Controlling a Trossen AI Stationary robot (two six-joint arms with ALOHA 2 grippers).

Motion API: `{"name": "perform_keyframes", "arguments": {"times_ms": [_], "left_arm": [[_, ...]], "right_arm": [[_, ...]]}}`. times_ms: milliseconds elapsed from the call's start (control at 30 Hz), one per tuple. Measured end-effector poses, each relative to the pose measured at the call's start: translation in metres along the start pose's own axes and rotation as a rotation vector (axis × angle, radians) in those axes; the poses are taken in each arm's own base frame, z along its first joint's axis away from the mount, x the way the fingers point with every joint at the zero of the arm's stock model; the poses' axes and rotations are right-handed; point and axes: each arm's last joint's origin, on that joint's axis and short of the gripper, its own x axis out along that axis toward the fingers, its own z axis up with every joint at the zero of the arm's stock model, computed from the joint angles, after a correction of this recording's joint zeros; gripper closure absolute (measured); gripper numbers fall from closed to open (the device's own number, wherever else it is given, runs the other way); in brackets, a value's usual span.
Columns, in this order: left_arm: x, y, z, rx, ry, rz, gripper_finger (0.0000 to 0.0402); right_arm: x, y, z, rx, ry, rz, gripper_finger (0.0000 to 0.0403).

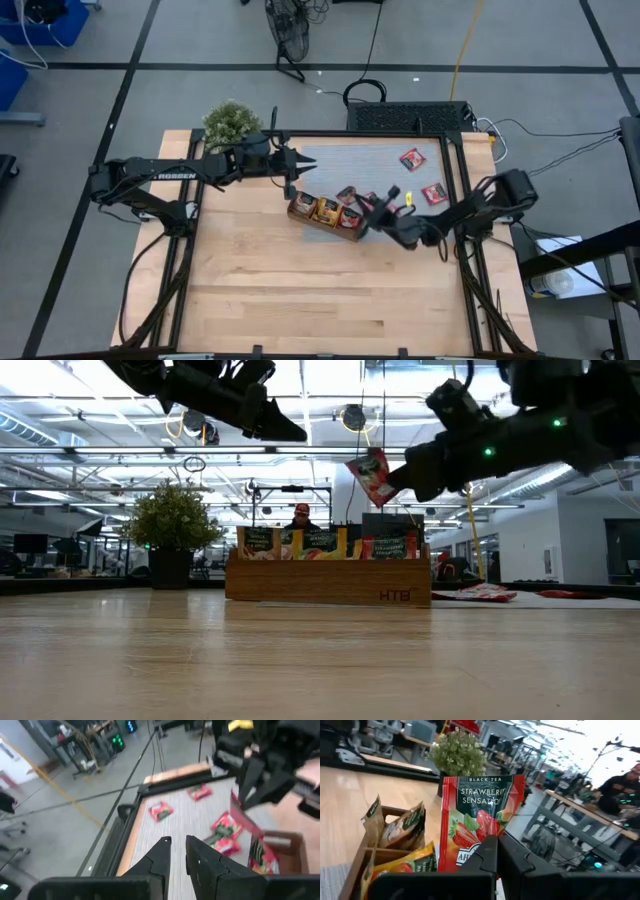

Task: Pick & Place Tea
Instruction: Put the red tea bag into the right section of the wooden organizer

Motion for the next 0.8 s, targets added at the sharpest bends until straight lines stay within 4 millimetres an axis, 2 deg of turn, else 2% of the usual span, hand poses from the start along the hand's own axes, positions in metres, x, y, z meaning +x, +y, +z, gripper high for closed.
{"name": "perform_keyframes", "arguments": {"times_ms": [100, 267, 467, 600, 700, 800], "left_arm": [[0.000, 0.000, 0.005, -0.006, -0.062, -0.010, 0.0334], [0.000, 0.000, 0.013, -0.164, -0.138, -0.006, 0.0334], [-0.001, 0.002, 0.018, -0.222, -0.188, 0.011, 0.0334], [0.004, 0.002, 0.013, -0.331, -0.172, -0.014, 0.0330], [0.011, -0.001, 0.007, -0.380, -0.142, -0.039, 0.0306], [0.021, -0.008, -0.005, -0.397, -0.071, -0.060, 0.0263]], "right_arm": [[-0.005, 0.010, -0.006, -0.014, -0.005, -0.033, 0.0403], [0.008, 0.016, -0.013, -0.036, -0.028, -0.073, 0.0403], [0.032, 0.005, -0.009, -0.054, -0.069, -0.169, 0.0403], [0.049, -0.002, -0.004, -0.025, -0.133, -0.120, 0.0403], [0.059, -0.005, 0.003, -0.018, -0.159, -0.129, 0.0403], [0.063, -0.005, 0.008, -0.034, -0.171, -0.143, 0.0403]]}}
